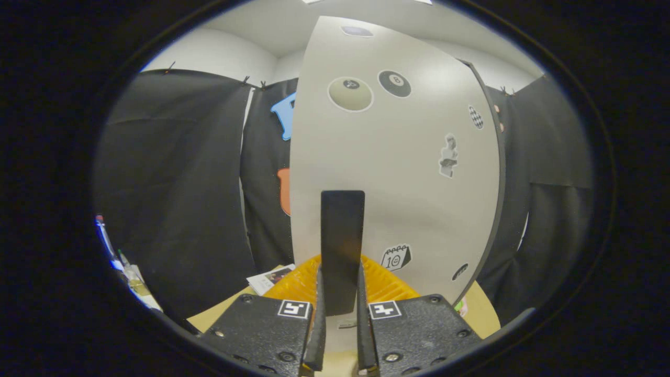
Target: Open the shoe cabinet door, grab the shoes and put them into the shoe cabinet, then close the shoe cabinet door.
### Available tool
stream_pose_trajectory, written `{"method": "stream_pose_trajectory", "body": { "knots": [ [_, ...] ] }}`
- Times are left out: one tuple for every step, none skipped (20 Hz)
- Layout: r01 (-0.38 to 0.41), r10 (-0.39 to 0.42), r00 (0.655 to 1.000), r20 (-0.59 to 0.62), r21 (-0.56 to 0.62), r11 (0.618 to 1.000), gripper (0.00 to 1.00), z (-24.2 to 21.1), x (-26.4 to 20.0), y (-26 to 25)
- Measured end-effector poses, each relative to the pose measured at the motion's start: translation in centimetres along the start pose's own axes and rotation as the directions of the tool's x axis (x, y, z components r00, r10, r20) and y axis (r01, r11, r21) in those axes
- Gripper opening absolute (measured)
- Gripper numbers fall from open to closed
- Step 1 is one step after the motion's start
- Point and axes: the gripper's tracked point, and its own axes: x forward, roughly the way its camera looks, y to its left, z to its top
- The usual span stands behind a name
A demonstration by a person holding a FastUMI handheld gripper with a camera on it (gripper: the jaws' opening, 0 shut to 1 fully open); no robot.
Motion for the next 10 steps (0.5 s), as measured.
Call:
{"method": "stream_pose_trajectory", "body": {
  "knots": [
    [-0.003,0.003,1.0,-0.005,-0.012,1.0,0.28,0.0,0.0,-0.1],
    [-0.002,0.002,1.0,-0.004,-0.024,1.0,0.28,0.1,-0.1,-0.2],
    [-0.001,0.001,1.0,-0.001,-0.045,0.999,0.28,0.1,-0.2,-0.3],
    [0.003,-0.003,1.0,0.001,-0.058,0.998,0.28,0.2,-0.2,-0.5],
    [0.006,-0.006,1.0,0.0,-0.063,0.998,0.28,0.3,-0.2,-0.6],
    [0.005,-0.006,1.0,-0.006,-0.058,0.998,0.28,0.4,-0.2,-0.8],
    [0.001,-0.002,1.0,-0.014,-0.048,0.999,0.28,0.2,-1.0,-1.2],
    [-0.004,0.003,1.0,-0.02,-0.031,1.0,0.27,0.2,-1.4,-1.4],
    [-0.011,0.01,1.0,-0.025,-0.023,1.0,0.27,0.0,-1.8,-1.2],
    [-0.016,0.015,0.999,-0.028,-0.011,1.0,0.27,0.0,-2.3,-1.4]
  ]
}}
